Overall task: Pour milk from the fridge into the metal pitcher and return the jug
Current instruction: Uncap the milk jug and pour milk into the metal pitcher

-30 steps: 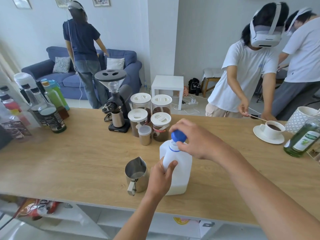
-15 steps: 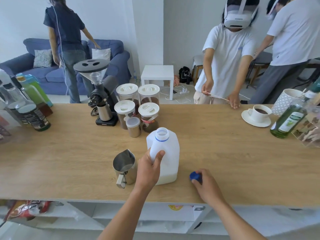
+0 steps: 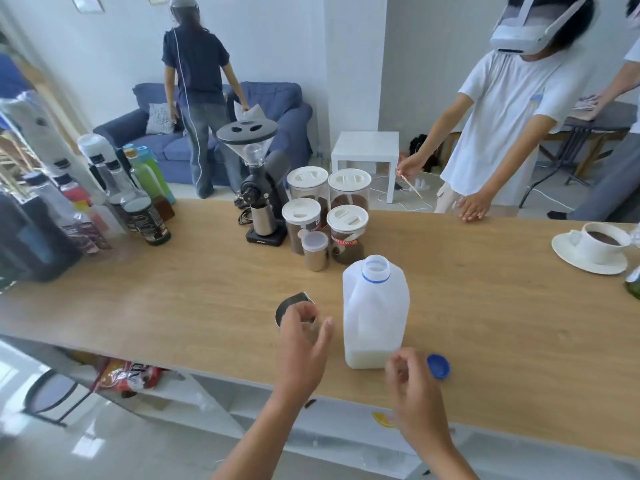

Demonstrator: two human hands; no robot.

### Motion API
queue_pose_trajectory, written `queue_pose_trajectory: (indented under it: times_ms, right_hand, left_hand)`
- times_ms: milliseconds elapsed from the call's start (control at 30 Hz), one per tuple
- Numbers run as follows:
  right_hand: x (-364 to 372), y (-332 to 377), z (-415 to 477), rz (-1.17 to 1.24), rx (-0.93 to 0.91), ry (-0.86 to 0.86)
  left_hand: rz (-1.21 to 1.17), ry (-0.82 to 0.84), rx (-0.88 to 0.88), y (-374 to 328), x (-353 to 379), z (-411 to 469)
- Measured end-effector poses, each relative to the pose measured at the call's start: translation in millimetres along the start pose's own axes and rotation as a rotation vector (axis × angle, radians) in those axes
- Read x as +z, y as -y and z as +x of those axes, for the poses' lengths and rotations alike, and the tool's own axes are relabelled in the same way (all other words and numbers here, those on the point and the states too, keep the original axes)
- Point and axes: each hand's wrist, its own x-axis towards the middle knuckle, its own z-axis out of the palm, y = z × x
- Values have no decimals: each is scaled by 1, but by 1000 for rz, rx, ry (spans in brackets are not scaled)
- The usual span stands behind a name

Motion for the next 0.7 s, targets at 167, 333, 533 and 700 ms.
queue_pose_trajectory:
  times_ms: [167,333,533,700]
  right_hand:
    - [38,48,-1,84,-213,87]
    - [58,75,14,197,-27,-25]
    - [61,83,46,256,134,23]
    - [45,81,75,121,78,51]
  left_hand:
    - [125,-225,-118,22,-29,-1]
    - [103,-50,-312,55,-23,4]
    - [45,57,-295,69,-21,16]
    - [15,144,-261,70,-25,36]
